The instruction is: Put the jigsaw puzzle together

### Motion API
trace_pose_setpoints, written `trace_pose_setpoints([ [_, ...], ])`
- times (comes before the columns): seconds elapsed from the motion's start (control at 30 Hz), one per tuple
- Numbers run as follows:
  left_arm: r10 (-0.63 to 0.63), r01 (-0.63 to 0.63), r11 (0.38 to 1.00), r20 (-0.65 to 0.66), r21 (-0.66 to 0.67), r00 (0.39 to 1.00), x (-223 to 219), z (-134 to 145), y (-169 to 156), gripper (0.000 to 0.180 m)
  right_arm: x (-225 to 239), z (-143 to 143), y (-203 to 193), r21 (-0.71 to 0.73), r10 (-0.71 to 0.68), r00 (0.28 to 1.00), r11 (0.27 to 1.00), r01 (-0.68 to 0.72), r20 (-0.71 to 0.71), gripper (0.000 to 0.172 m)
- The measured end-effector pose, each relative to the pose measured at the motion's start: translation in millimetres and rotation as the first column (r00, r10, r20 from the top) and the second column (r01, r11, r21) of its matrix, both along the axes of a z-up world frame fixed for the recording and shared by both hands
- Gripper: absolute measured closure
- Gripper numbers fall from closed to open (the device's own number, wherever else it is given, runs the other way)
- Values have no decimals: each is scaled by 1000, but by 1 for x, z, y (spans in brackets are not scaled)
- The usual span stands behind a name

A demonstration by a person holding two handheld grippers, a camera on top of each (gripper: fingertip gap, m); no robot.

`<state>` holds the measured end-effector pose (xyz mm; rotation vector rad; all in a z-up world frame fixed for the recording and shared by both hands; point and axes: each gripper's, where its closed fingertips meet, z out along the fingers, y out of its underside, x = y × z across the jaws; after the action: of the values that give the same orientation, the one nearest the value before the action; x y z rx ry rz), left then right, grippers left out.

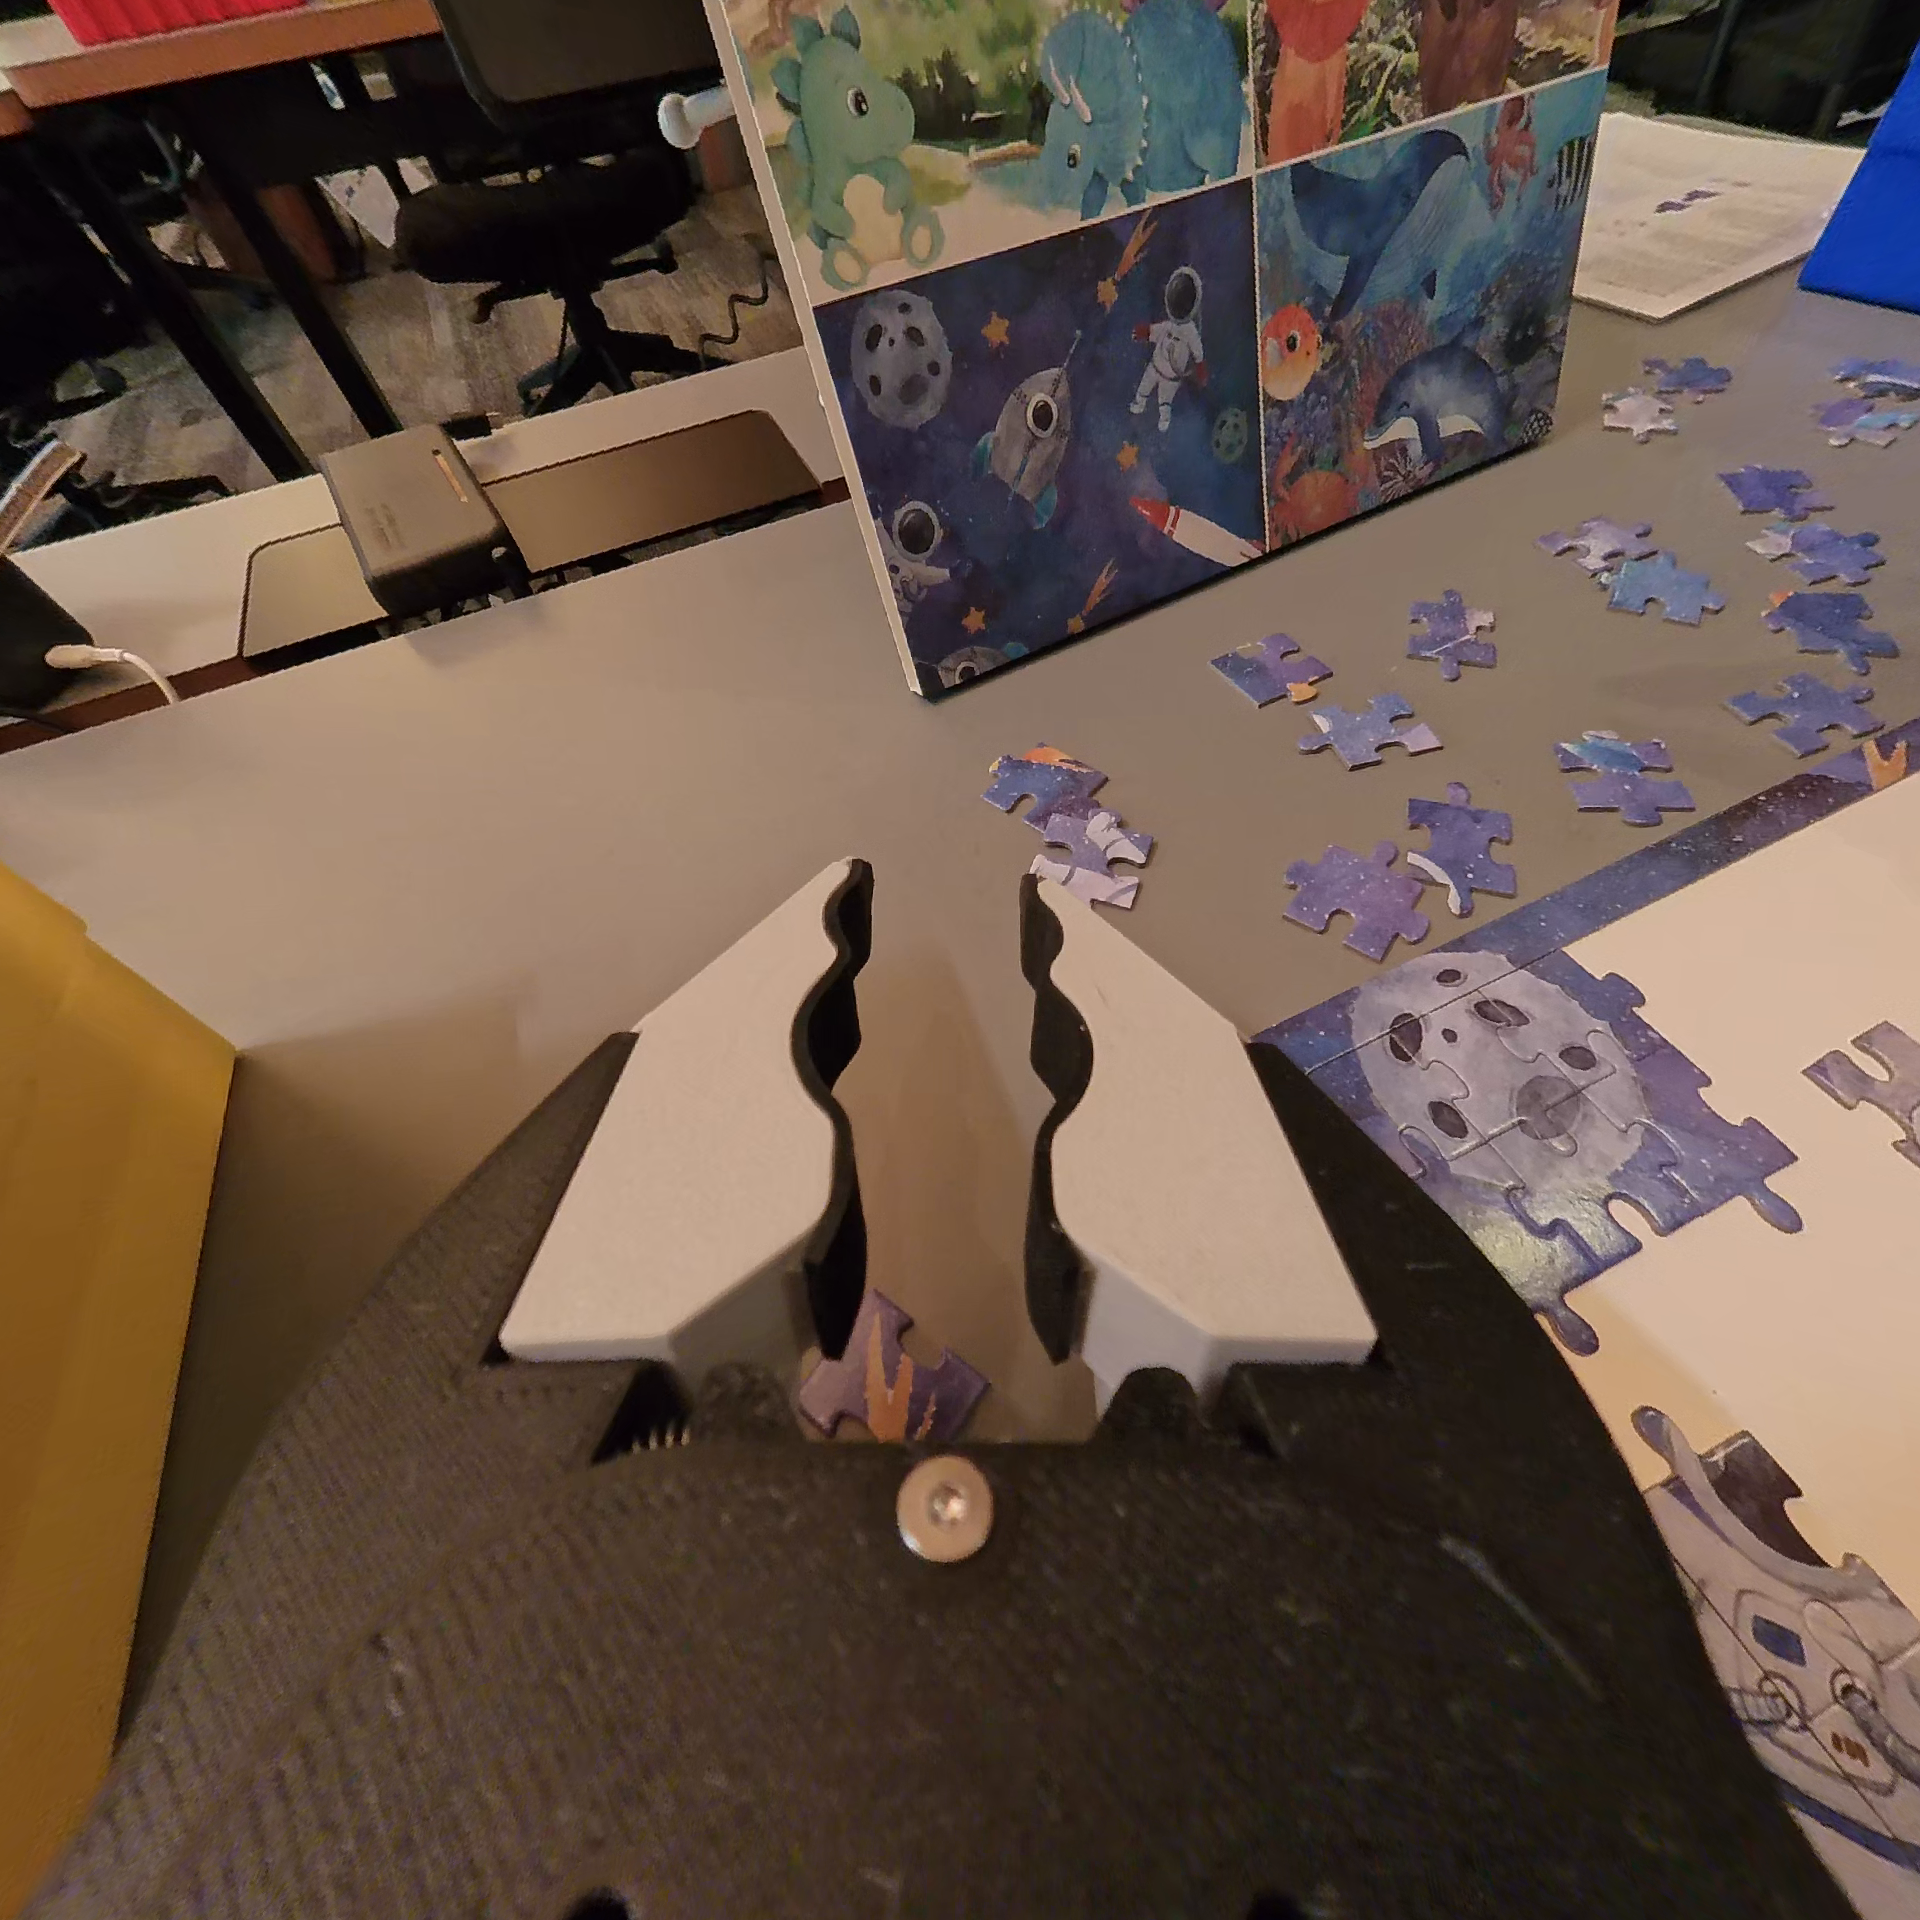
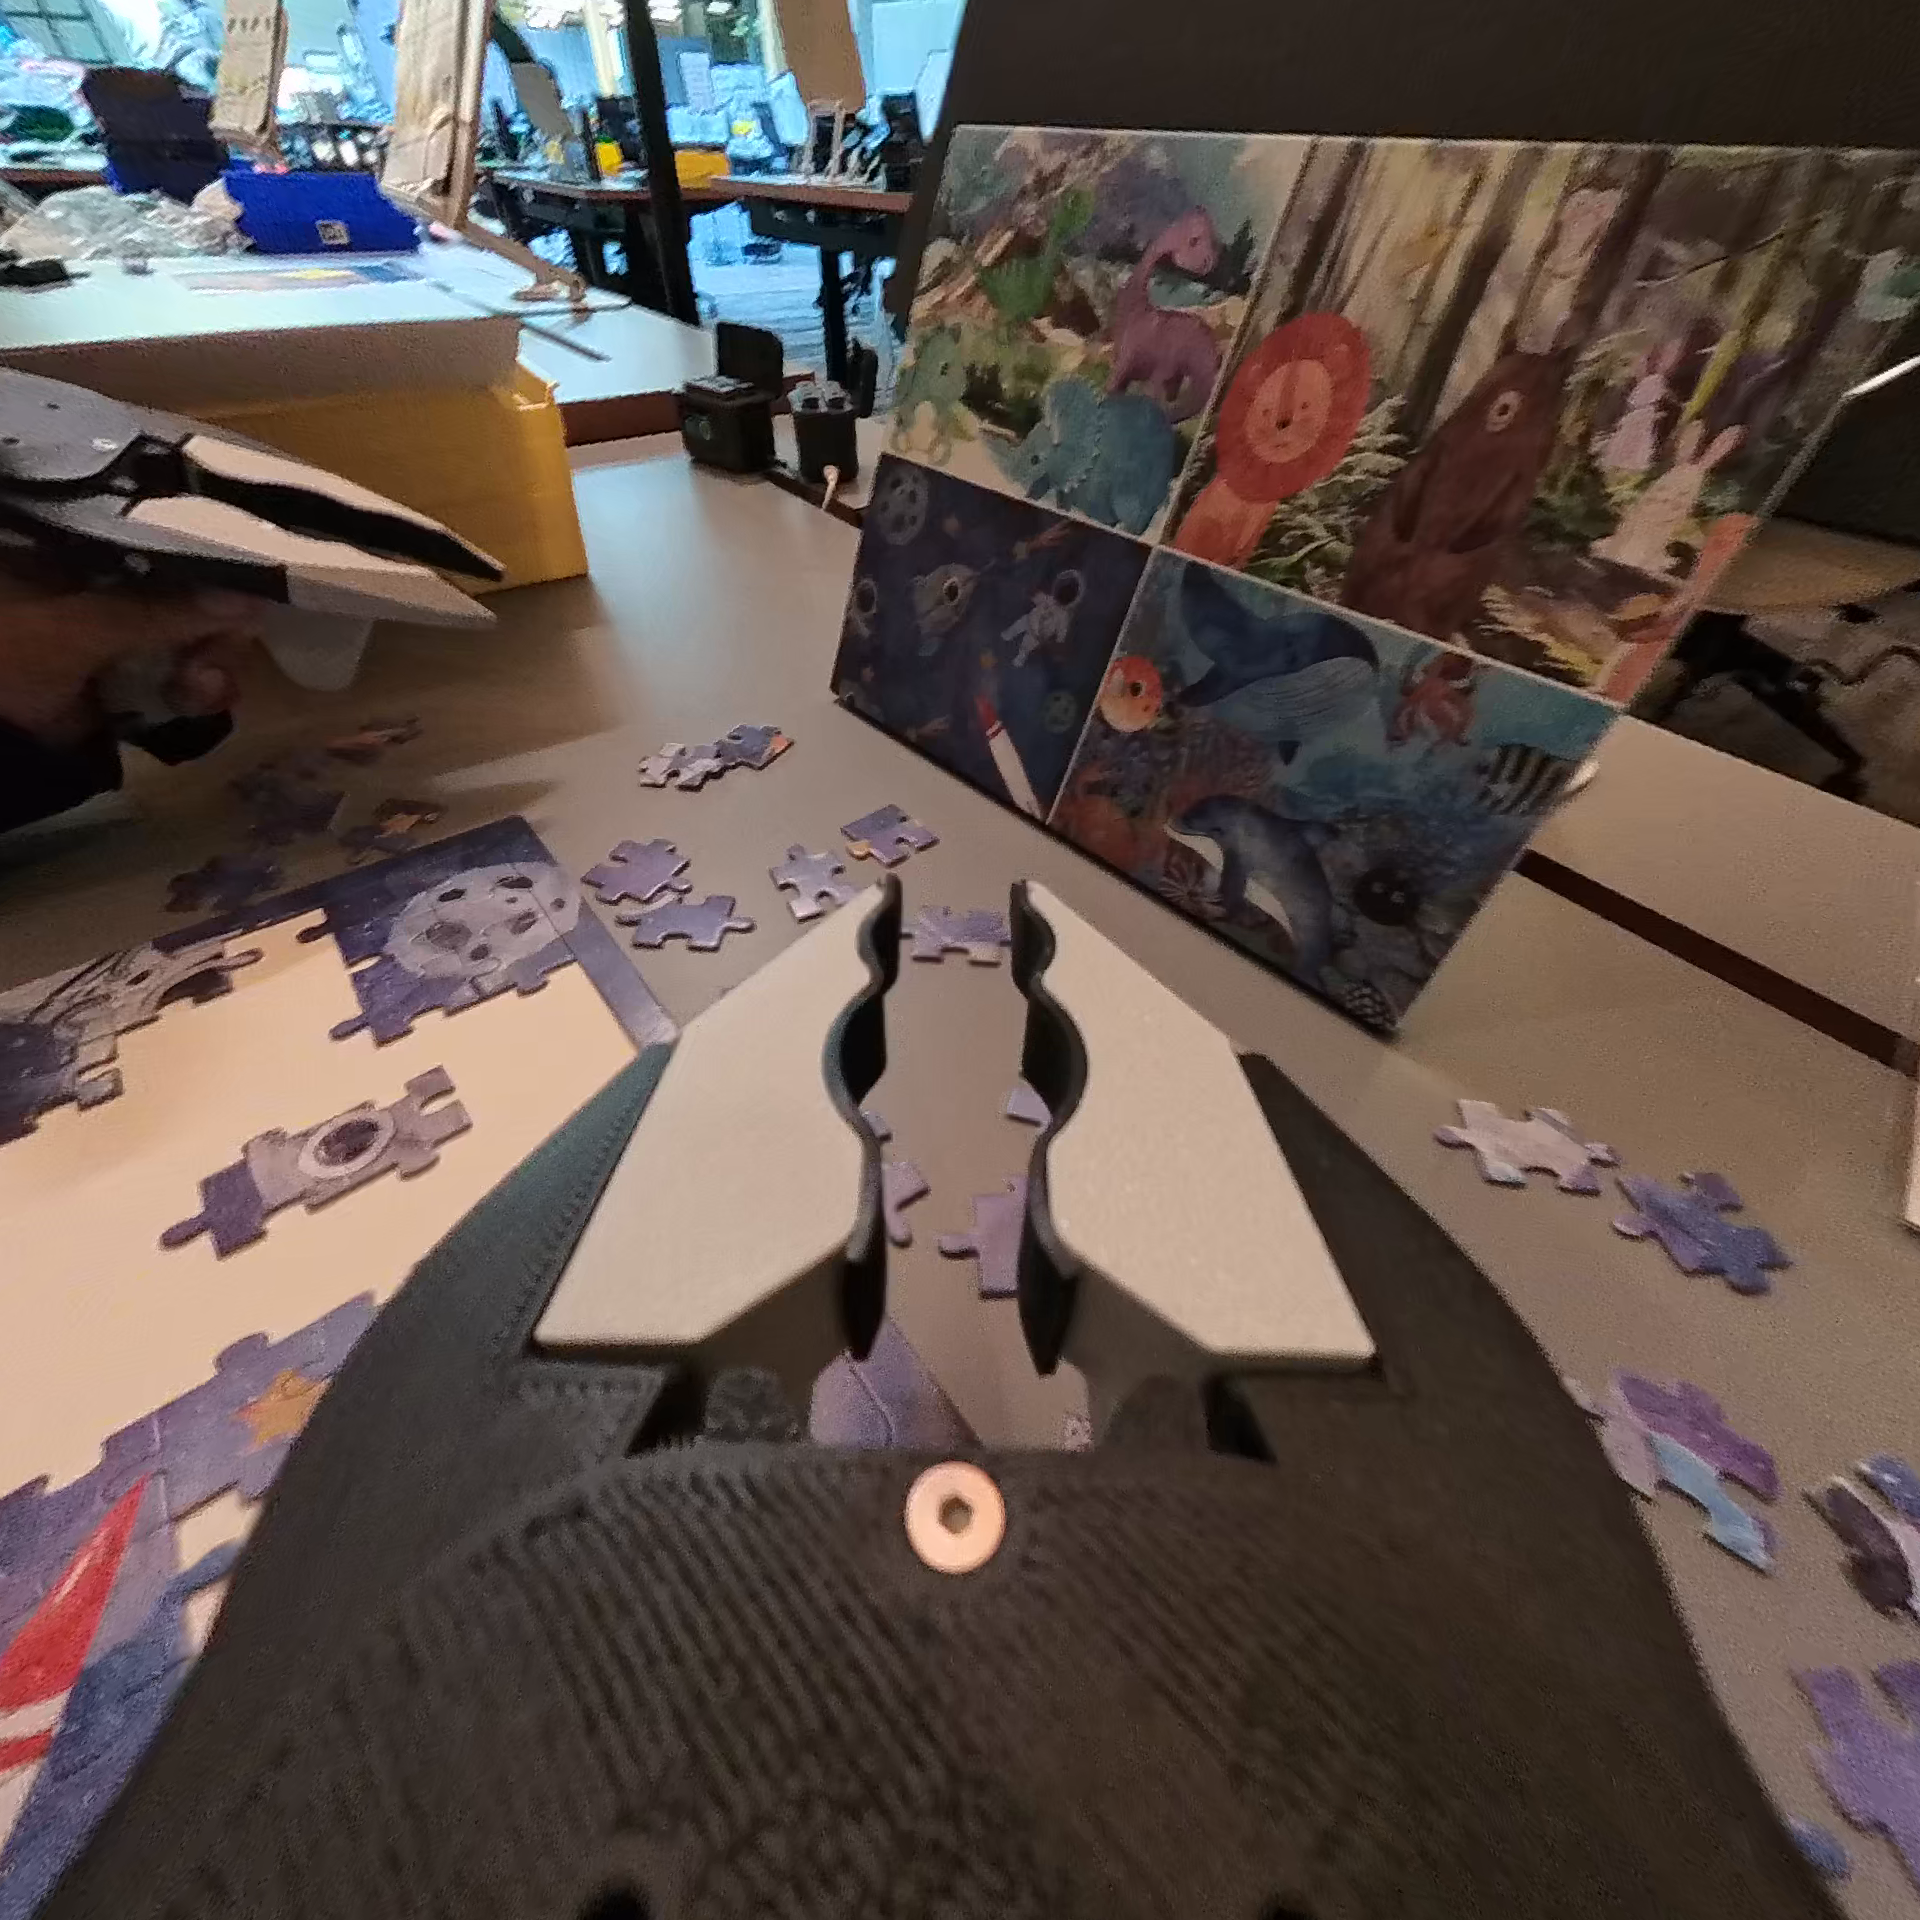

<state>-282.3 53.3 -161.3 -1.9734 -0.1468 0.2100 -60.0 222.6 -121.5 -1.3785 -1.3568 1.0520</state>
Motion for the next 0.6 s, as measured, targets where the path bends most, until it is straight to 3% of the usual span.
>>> trace_pose_setpoints([
  [0.13, 1, -1, 1000, -1, -4, 1000, 0, -1, 0, 153, -7, -17, -37, -6, 165, 978, 986, -165, 125, 145],
  [0.37, 2, -2, 1000, -4, -12, 1000, 0, -2, 0, 153, -13, -50, -98, 91, 323, 889, 925, -369, 324, 144],
  [0.6, 1, -1, 1000, -6, -19, 1000, 0, -4, 1, 153, -10, -71, -128, 52, 397, 807, 884, -464, 438, 150],
])
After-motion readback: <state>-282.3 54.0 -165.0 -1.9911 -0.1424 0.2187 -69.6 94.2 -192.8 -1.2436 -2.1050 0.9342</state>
